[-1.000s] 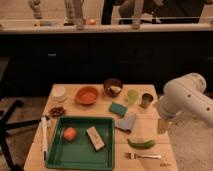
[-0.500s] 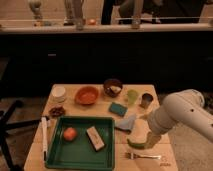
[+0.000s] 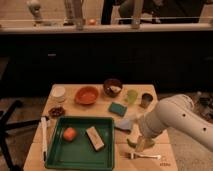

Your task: Place apple in paper cup

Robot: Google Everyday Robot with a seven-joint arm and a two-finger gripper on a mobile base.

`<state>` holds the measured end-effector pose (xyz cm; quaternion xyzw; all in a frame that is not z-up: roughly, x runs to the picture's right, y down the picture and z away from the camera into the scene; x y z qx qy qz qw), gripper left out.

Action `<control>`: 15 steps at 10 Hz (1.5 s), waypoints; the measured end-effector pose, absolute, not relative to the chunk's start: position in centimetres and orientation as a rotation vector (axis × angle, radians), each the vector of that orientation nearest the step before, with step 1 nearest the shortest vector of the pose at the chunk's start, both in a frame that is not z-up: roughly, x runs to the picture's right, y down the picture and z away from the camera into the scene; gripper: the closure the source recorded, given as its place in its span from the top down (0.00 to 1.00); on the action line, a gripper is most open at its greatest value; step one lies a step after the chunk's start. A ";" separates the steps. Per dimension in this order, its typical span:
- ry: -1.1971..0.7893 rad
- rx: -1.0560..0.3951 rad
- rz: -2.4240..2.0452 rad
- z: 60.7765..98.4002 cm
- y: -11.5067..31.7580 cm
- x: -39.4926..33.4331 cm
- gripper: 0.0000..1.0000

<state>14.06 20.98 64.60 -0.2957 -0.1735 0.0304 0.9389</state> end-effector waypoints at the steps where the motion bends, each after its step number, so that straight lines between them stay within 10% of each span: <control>1: -0.354 -0.604 0.062 64.6 21.0 14.1 0.80; 15: -0.548 -0.558 -0.017 63.8 23.8 -1.5 0.80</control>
